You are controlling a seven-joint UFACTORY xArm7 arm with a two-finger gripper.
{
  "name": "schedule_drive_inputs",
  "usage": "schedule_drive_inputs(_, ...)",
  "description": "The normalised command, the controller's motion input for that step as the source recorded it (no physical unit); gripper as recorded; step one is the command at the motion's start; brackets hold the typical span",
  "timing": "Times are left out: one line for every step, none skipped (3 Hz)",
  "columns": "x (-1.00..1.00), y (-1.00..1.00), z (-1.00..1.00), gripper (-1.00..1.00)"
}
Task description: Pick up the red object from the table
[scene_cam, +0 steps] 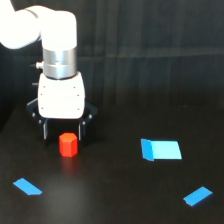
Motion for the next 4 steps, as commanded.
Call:
schedule_drive_inputs(0.02, -0.41, -0.63, 0.89)
schedule_drive_inputs(0.12, -0.11, -0.62, -0.94)
schedule_drive_inputs(0.08, -0.07, -0.18, -1.00)
schedule_drive_inputs(0.19, 0.01, 0.25, -0.97)
